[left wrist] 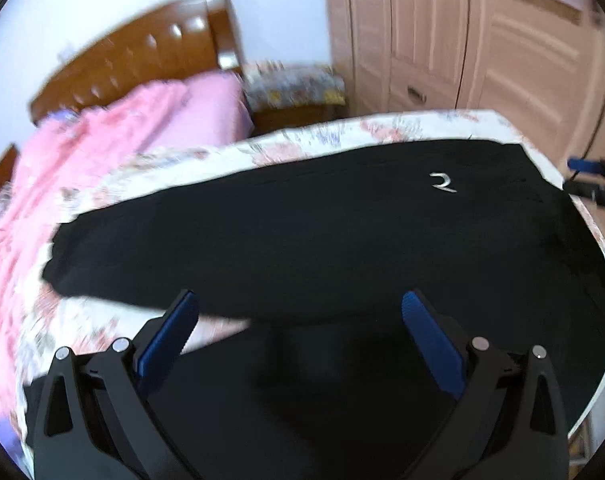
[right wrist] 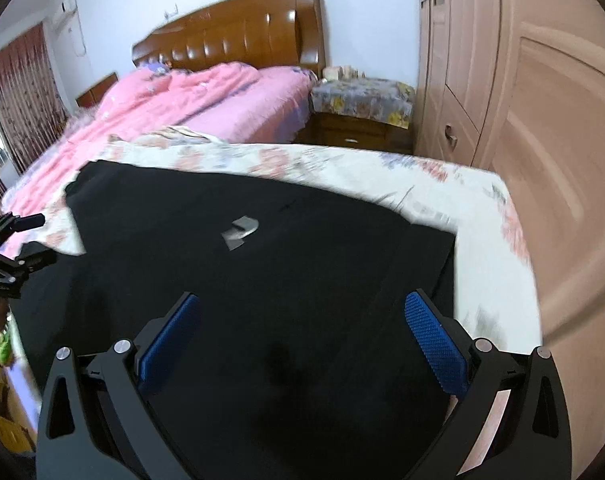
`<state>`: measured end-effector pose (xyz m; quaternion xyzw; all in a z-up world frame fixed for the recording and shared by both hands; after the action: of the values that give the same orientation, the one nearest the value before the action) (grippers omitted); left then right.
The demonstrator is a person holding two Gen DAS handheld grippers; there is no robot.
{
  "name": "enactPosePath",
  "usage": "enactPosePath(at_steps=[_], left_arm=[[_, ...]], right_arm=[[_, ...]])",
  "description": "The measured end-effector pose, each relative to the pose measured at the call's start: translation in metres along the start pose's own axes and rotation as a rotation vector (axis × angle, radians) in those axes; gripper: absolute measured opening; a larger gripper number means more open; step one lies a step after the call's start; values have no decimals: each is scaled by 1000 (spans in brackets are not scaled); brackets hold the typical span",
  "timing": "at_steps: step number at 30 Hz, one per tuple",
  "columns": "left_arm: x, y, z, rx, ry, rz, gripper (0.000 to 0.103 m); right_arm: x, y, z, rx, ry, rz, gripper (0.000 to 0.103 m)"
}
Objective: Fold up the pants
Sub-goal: 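Grasp the waistband of the black sweatpants with both grippers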
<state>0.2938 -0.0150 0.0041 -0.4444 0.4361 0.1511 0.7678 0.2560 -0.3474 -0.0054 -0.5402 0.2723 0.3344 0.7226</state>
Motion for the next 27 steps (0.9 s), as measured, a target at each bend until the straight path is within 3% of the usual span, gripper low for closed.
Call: enactPosePath(at_steps=[4,6,8,11,15,16,17,20,21,24,27], left_arm=[[52,-31,25,28,144,18,102],[71,-42,34,51,155,17,102],[90,-53,38,111,194,20,102],[113,-68,40,177,327,35,101],[131,-85,45,260,307,17,101],[134,-89,47,289,310,-2,101],[136,-92,48,312,314,-23,101],[140,-101,50,382,277,-77,101],[142,-103,49,405,270,-88,101],[150,-110,51,445,289,-84,101],[154,-113,57,449,322,-82,101]], right_arm=[[55,-43,-29,-24,24,99,99],[79,-58,-36,-51,33,129,99],[99,-71,-41,-59,-4,173,99],[119,-82,-42,-95,-43,225,99],[138,-84,-46,-133,-72,298,90],[142,-83,-49,-128,-85,317,79],[144,-83,-50,-131,-95,320,77],[139,-80,-46,-163,-143,323,51],[136,-77,-44,-178,-154,324,37],[119,-69,-32,-264,-94,246,9],[85,-59,-15,-332,-47,117,9]])
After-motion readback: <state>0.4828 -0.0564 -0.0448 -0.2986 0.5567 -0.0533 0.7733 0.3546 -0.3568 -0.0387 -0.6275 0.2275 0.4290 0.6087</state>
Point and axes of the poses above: each gripper's, at about its wrist camera, not at the fingertips, and x roughly the way its jaws point, z to its left, y to its underside, the point moved 2 cm from there along x, roughly the way its jaws point, and after that the axes turned 14 degrees about x, right-handed, at the moved point
